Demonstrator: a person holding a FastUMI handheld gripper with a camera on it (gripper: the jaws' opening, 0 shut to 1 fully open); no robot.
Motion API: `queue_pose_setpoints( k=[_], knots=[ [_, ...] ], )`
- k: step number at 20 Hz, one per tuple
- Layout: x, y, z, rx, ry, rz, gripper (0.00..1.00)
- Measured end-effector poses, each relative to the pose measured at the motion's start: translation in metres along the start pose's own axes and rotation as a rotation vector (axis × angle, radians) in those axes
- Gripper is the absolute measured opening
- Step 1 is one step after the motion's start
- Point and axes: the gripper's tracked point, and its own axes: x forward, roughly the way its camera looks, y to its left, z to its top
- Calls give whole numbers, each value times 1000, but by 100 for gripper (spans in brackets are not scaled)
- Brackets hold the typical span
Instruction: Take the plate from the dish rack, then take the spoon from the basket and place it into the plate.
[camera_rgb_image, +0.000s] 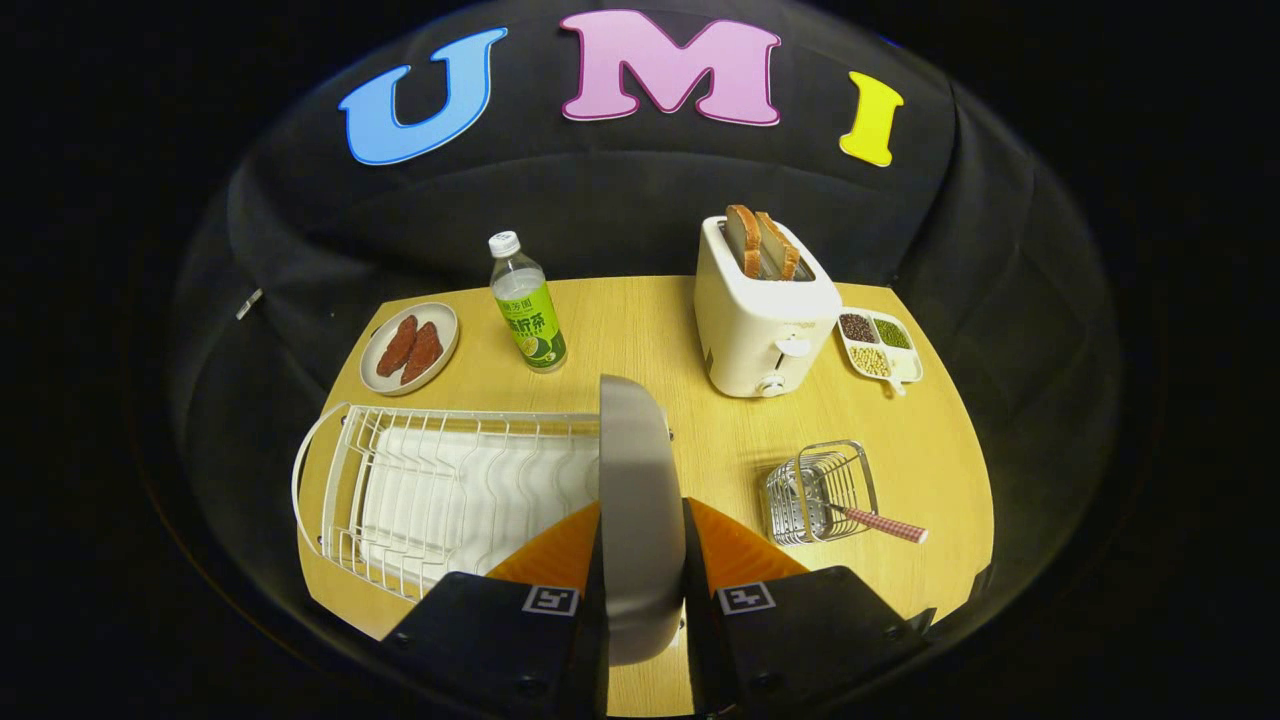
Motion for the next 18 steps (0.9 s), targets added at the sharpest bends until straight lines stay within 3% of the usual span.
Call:
queue_pose_setpoints(
  k=[12,13,15,18],
  knots=[
    [-11,-20,13,7,-20,-17,35],
    [-12,-25,9,-1,-14,-19,31],
    [-12,-29,2,18,9,7,25],
    [-20,-34,-5,46,3,55,25]
  ],
)
